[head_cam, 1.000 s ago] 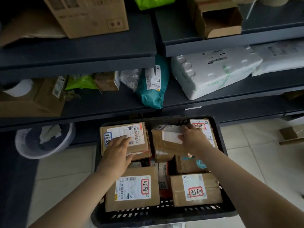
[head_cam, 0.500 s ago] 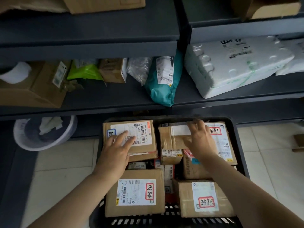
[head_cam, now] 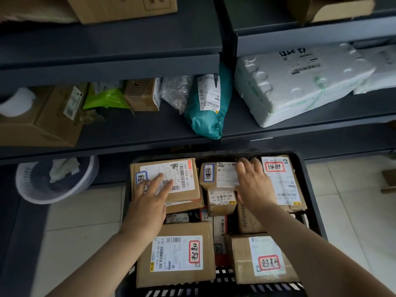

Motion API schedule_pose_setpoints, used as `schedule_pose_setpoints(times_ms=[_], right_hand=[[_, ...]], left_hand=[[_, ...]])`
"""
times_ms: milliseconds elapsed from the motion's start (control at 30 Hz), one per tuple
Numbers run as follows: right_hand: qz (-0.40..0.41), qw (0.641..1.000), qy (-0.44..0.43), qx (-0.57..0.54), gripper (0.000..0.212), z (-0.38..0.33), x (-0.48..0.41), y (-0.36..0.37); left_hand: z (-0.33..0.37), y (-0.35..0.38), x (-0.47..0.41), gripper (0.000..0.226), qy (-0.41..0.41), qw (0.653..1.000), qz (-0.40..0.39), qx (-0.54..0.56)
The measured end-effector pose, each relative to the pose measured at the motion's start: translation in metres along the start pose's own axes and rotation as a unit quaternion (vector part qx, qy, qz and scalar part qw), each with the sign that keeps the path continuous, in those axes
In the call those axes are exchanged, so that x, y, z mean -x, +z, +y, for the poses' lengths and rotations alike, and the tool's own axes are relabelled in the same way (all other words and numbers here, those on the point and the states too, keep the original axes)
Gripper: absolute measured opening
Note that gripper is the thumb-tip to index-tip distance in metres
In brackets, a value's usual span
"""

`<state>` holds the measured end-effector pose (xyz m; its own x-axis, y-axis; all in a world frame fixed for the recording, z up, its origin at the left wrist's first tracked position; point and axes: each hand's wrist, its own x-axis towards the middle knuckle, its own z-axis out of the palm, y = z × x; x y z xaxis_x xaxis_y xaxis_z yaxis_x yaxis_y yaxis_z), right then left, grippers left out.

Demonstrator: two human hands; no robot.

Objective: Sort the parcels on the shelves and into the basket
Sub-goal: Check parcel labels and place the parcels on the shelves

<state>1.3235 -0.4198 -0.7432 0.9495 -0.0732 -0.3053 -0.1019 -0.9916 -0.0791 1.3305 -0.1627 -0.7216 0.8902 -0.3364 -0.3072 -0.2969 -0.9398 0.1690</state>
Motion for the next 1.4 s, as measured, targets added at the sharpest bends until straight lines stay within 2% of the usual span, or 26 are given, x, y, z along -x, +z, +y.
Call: schedule_pose_setpoints(times_ms=[133, 333, 500, 667, 900, 1000, 1067, 1167, 1233, 1400], right_hand=[[0.011, 1.0, -0.023, 0.009, 0.073, -0.002, -0.015, 0.002], [0.025, 0.999, -0.012, -0.031, 0.059, -0.001, -0.017, 0.008], [0.034, 0.999, -0.012, -0.012, 0.072, 0.005, -0.002, -0.005], [0.021, 0.999, -0.04, 0.027, 0.081, 0.005, 0.031, -0.043], [0.032, 0.989, -0.121, 0.081, 0.071, -0.031, 0.067, -0.117], [0.081, 0.971, -0.203, 0.093, 0.083, -0.063, 0.087, -0.155], [0.111, 0.958, -0.252, 0.08, 0.08, -0.093, 0.101, -0.187], [0.109, 0.934, -0.335, 0.065, 0.072, -0.155, 0.13, -0.25], [0.105, 0.908, -0.399, 0.076, 0.064, -0.198, 0.148, -0.286], [0.162, 0.84, -0.513, 0.068, 0.062, -0.312, 0.194, -0.353]], left_hand=[[-0.002, 0.0, 0.0, 0.067, 0.013, 1.0, 0.002, 0.0], [-0.005, -0.004, 0.002, 0.066, 0.022, 1.0, -0.006, -0.005], [-0.006, -0.018, 0.012, 0.06, 0.024, 0.999, -0.033, -0.027], [-0.002, -0.054, 0.033, 0.059, 0.023, 0.998, -0.006, -0.055], [-0.009, -0.128, 0.094, 0.053, -0.042, 0.994, 0.087, -0.06], [-0.019, -0.166, 0.145, 0.055, -0.074, 0.988, 0.114, -0.079], [-0.026, -0.191, 0.185, 0.057, -0.105, 0.981, 0.135, -0.09], [-0.044, -0.232, 0.256, 0.059, -0.172, 0.964, 0.177, -0.094], [-0.059, -0.257, 0.309, 0.06, -0.225, 0.944, 0.209, -0.116], [-0.098, -0.309, 0.451, 0.057, -0.359, 0.886, 0.259, -0.14]])
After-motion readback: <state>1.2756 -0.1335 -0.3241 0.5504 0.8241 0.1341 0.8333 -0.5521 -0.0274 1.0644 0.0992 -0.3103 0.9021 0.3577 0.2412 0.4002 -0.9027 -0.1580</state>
